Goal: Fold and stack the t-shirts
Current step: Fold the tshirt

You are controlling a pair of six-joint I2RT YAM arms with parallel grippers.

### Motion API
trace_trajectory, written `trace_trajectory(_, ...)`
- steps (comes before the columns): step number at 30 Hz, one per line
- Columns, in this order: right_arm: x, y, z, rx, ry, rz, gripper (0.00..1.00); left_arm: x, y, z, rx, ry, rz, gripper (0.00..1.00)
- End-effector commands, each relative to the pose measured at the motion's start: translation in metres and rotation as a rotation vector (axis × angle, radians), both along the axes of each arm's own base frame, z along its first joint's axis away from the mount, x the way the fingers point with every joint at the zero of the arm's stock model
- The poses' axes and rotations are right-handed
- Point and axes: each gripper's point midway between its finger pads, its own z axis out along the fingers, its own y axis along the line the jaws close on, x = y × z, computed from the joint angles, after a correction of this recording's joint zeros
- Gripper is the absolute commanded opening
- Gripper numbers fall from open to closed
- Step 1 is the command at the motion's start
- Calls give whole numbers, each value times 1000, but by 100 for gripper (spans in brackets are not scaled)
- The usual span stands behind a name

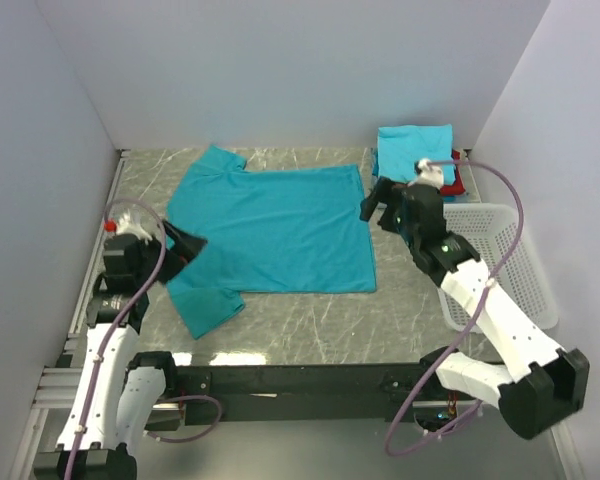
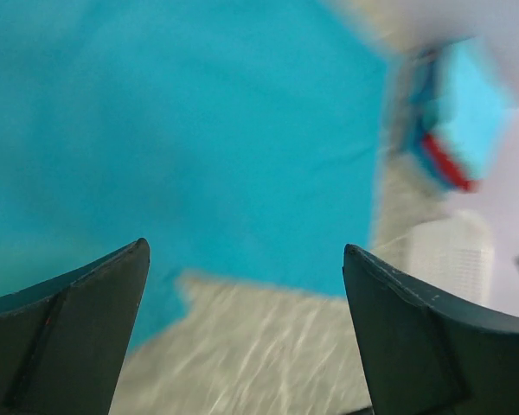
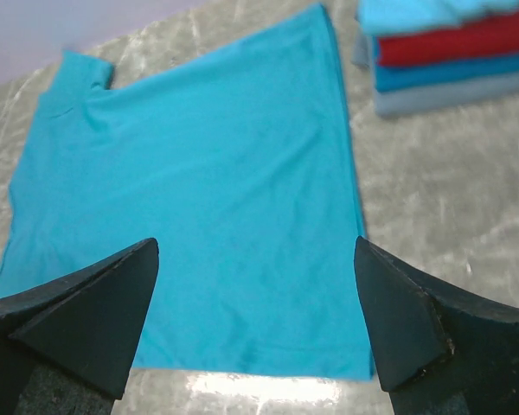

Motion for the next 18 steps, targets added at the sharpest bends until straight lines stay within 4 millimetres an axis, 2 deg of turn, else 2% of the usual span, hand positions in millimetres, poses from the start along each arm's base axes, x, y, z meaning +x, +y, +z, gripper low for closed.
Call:
trace_trajectory(1,-7,-14,-31,67,3,-97,100,-55,10,-89,-3,355,98,99)
trace_trajectory(3,-13,-21,-31,99,-6,-133,100,-69,-3,-97,-61,407,70,100)
trace_trajectory(6,-15,-21,-43,97,25,-130,100,-80,0,-103,-77,447,159,99)
trace_trajectory(7,-15,-20,-41,95,29,-123,100,-89,6,-114,-64,496,201,99)
trace_trajectory(9,-13,-21,-52,69,74,-128,100,-97,1,-135,-89,559,212,99)
trace_trajectory(10,-10,-22,-50,64,75,-142,100,-97,-4,-140,-111,576,201,100)
trace_trajectory(12,-8,-22,-57,48,107,-143,100,-101,-9,-152,-135,617,212,99)
trace_trajectory(16,-5,-15,-73,44,161,-111,100,-99,-3,-147,-144,600,296,100)
trace_trajectory(18,-3,-15,-77,42,170,-106,100,-97,5,-155,-141,601,368,99)
